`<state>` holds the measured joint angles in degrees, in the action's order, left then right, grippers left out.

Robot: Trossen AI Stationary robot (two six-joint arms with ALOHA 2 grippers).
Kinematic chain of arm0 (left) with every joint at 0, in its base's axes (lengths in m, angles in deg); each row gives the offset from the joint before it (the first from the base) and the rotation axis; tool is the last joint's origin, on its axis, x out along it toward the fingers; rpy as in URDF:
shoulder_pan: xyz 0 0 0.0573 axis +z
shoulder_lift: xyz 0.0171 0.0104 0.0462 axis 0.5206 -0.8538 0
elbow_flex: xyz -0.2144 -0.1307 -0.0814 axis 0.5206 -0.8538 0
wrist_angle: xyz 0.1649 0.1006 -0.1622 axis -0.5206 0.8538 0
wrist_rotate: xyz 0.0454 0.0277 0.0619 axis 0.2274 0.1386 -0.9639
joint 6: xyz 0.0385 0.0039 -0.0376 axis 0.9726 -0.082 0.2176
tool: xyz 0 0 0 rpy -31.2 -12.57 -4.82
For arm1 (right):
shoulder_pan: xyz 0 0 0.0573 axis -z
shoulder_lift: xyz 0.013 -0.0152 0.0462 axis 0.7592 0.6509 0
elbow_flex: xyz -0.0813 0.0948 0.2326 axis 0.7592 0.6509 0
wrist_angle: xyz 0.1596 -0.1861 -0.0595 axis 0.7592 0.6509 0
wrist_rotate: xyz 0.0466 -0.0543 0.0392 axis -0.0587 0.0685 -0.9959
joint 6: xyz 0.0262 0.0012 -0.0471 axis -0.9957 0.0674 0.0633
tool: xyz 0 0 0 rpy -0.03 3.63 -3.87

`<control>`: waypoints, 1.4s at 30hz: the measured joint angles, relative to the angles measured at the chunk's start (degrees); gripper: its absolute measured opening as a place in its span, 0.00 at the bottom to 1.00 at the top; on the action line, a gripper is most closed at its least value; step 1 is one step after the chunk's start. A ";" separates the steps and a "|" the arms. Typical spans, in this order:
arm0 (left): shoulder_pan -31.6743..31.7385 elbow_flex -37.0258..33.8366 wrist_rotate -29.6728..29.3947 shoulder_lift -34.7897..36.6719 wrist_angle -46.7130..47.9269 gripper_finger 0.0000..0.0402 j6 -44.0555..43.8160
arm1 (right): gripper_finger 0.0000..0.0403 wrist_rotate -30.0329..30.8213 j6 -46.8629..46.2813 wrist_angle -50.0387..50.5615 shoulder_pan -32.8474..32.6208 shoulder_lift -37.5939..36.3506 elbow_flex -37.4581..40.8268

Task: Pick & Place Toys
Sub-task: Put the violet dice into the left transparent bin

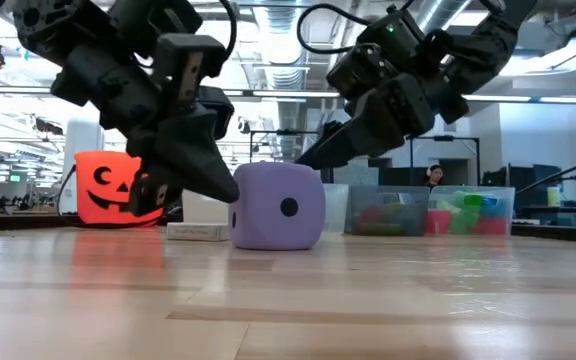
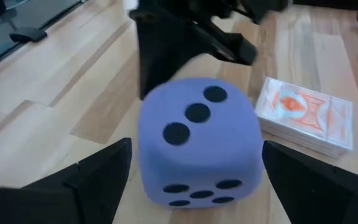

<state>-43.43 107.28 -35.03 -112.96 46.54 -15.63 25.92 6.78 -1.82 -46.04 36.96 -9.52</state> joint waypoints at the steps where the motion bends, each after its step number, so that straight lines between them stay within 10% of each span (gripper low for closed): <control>1: 0.33 0.00 -0.06 0.00 -0.13 0.00 0.00 | 0.87 -0.02 -0.26 0.01 -0.03 0.00 -0.17; 19: 1.10 0.00 -0.15 0.00 0.00 0.00 0.11 | 0.91 -0.39 -14.75 -3.56 0.05 0.00 -0.90; 42: 1.10 0.00 0.02 0.00 -0.22 0.00 0.09 | 0.99 -0.69 -7.36 -2.78 0.16 0.00 -0.90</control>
<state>-42.33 107.28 -35.01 -112.96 46.32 -15.54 25.23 -0.58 -4.60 -45.88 36.96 -10.42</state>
